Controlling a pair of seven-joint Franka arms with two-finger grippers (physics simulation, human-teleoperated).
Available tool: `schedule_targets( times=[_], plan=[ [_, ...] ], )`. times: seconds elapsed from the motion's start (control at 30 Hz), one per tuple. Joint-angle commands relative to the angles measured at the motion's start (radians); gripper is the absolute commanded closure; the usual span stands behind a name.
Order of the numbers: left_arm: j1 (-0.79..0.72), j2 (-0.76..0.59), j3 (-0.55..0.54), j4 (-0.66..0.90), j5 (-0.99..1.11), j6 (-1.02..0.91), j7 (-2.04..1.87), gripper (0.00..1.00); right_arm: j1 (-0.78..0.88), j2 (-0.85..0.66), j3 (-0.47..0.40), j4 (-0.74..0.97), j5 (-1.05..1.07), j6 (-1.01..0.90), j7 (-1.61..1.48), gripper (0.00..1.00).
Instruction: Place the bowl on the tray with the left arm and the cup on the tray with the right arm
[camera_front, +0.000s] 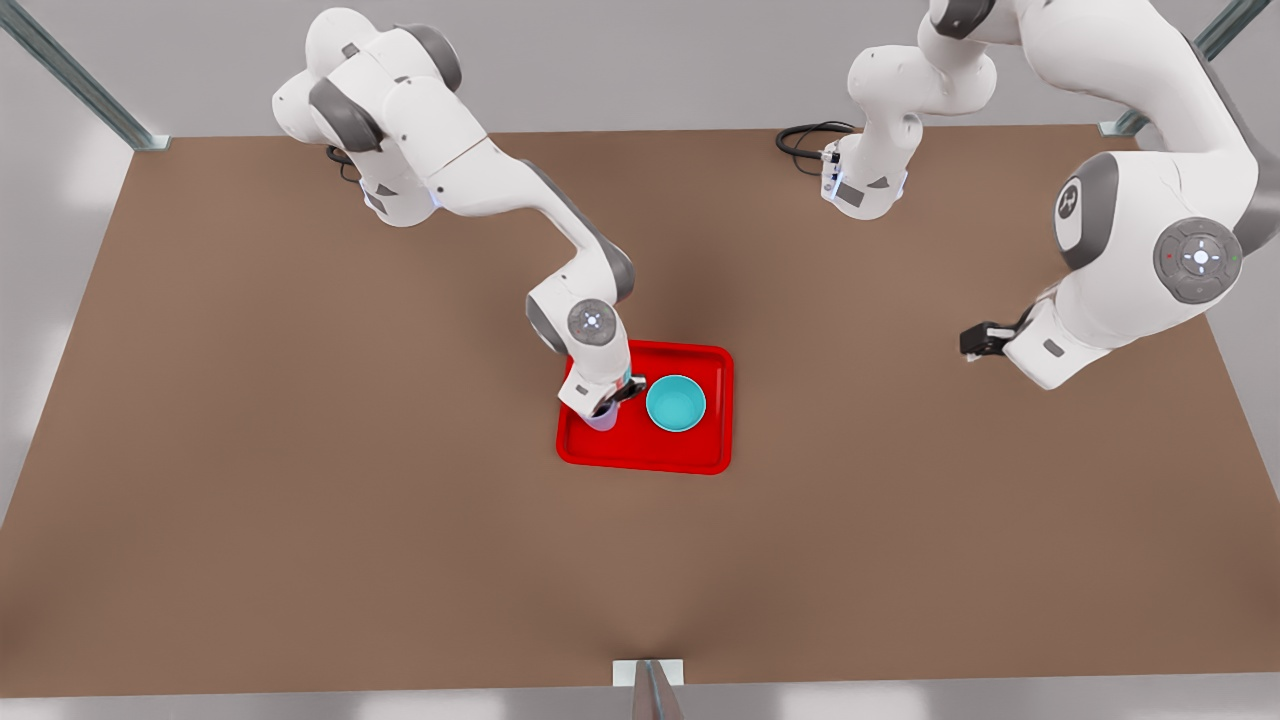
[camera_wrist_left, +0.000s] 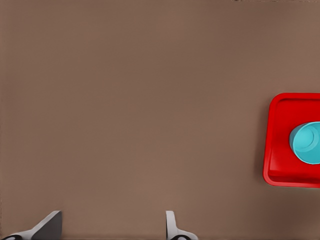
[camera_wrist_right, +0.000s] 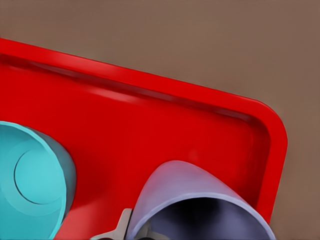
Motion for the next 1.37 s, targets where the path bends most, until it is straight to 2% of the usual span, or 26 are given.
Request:
schedule_targets(
  times=[0.0,0.07,0.47,0.57,0.63,0.7,0.73,0.8,0.87,0.93,1.33],
  plan=[
    [-0.002,0.000,0.000,0.000,-0.001,0.000,0.000,0.00,0.000,0.000,0.000,0.000,-0.004,-0.001,0.002,0.27],
    [-0.002,0.000,0.001,0.000,-0.001,0.000,0.000,0.00,0.000,0.000,0.000,0.000,-0.007,0.000,0.001,0.00],
    [-0.002,-0.008,0.001,0.000,-0.001,-0.002,0.000,0.00,0.005,-0.052,-0.003,0.020,-0.002,-0.015,-0.010,0.00],
    [-0.003,-0.009,0.001,0.000,-0.001,-0.002,0.000,0.00,-0.024,-0.169,-0.005,0.018,-0.002,-0.073,0.001,0.00],
    [-0.003,-0.009,0.001,0.000,-0.001,-0.002,0.000,0.00,-0.092,-0.281,-0.009,0.017,-0.005,-0.144,-0.008,0.00],
    [-0.003,-0.009,0.001,0.000,-0.002,-0.002,0.000,0.00,-0.165,-0.354,-0.029,0.005,-0.008,-0.312,-0.037,0.00],
    [-0.003,-0.008,0.001,0.002,-0.002,-0.002,0.000,0.00,-0.282,-0.429,-0.029,-0.005,-0.008,-0.421,-0.207,0.00],
    [-0.003,-0.008,0.001,0.002,-0.005,-0.002,0.002,0.00,-0.474,-0.537,-0.031,-0.002,-0.008,-0.517,-0.427,0.00],
    [-0.003,-0.006,0.000,0.002,-0.007,-0.002,0.002,0.00,-0.639,-0.557,-0.032,0.068,-0.008,-0.676,-0.550,0.00],
    [-0.003,0.000,0.000,0.003,-0.005,0.000,0.002,0.00,-0.681,-0.563,-0.032,0.069,-0.013,-0.698,-0.550,0.00],
    [-0.005,0.003,-0.003,0.003,-0.004,0.002,-0.003,0.00,-0.690,-0.545,-0.035,0.066,-0.030,-0.696,-0.553,0.00]
  ],
)
